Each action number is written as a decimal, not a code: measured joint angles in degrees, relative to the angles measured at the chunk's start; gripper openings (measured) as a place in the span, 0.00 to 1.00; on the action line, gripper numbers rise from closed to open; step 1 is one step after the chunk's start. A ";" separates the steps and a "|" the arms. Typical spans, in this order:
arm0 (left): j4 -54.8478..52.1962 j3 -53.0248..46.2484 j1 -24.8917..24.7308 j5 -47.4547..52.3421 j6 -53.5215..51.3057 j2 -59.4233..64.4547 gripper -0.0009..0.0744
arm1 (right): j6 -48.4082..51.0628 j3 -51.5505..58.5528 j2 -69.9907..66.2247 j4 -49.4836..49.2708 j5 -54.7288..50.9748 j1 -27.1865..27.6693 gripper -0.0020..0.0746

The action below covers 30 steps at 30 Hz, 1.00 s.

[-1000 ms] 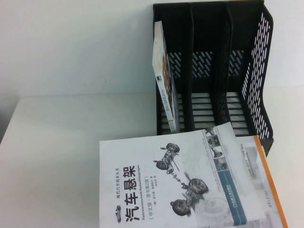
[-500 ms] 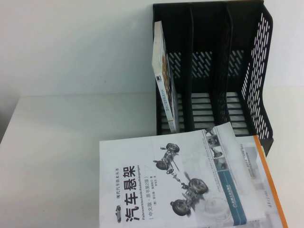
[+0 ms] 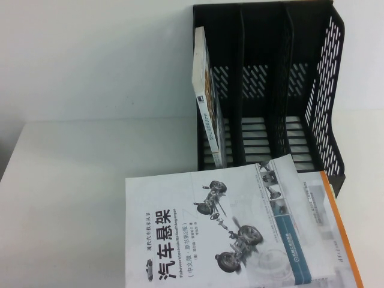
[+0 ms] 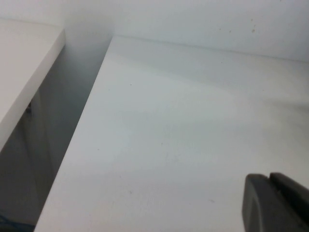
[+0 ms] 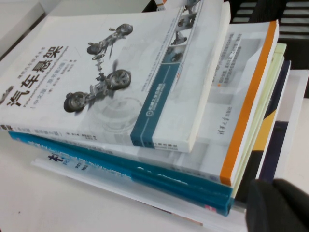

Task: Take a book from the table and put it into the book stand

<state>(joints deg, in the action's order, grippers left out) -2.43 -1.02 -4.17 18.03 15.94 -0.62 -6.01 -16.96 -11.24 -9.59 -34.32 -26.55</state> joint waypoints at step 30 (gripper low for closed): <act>0.47 0.00 -2.14 0.25 -3.70 0.00 0.01 | 0.00 0.75 0.97 -0.09 0.40 0.00 0.02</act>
<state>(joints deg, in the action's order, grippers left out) -1.96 -1.02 -6.31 18.28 12.24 -0.62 -6.01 -16.21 -10.28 -9.68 -33.93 -26.55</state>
